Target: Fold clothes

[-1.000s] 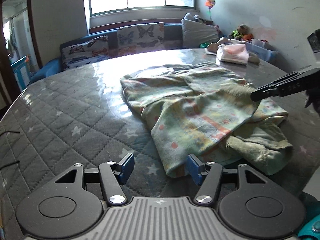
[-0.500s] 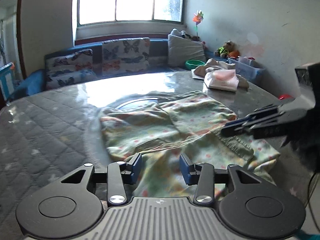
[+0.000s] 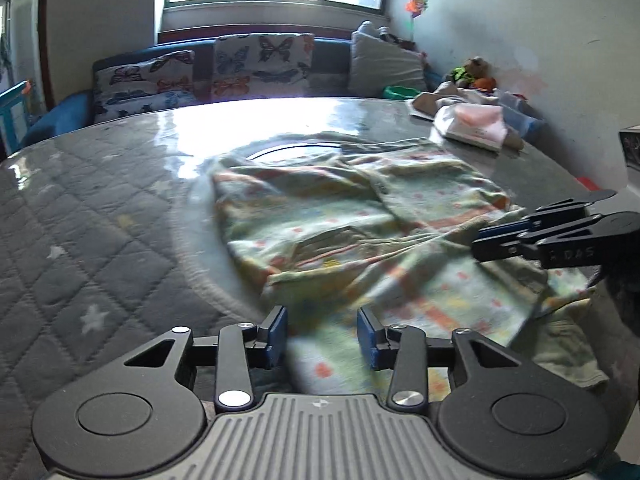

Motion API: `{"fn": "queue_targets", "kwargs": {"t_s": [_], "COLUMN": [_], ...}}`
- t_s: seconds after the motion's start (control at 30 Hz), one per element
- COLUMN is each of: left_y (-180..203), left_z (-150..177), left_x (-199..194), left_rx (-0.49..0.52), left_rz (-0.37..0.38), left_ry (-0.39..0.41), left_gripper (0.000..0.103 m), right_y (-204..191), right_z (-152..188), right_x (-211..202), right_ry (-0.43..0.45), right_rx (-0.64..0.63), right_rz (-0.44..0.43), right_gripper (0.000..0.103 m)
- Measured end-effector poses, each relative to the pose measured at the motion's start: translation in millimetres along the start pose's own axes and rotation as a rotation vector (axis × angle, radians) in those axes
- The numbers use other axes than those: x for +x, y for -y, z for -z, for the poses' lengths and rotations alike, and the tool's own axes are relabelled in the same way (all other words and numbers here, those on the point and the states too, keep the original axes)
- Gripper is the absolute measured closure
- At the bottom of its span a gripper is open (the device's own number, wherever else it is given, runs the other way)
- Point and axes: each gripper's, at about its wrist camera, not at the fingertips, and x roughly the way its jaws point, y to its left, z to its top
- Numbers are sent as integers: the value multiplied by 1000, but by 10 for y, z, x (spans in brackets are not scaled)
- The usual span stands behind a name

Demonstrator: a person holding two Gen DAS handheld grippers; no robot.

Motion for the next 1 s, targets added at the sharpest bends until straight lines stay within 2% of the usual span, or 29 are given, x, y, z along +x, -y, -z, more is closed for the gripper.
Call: {"fn": "queue_targets", "kwargs": {"t_s": [0.13,0.3,0.47,0.57,0.77,1.0], "left_y": [15,161,111,140,320,525], "left_z": [-54,-192,-201,-189,-163,-33], "left_x": [-64,27,236,184,0,55], "left_rx": [11,25,17,32,61,114], "left_rz": [-5,23,-8,-13,35,61], "left_ry": [15,38,-5,5,34,-5], "left_gripper": [61,60,62,63,60,56], "right_y": [-10,-37,-2,-19,-149,-213], "right_z": [-48,-78,-59,-55,27,186], "right_x": [-15,59,106,16,-188,-238], "right_ry": [17,16,-8,-4,-17,-55], "right_rx": [-10,-11,-12,-36,-124,-159], "right_rz": [4,-2,-3,1,-27,-32], "right_gripper": [78,78,78,77,77,77]}}
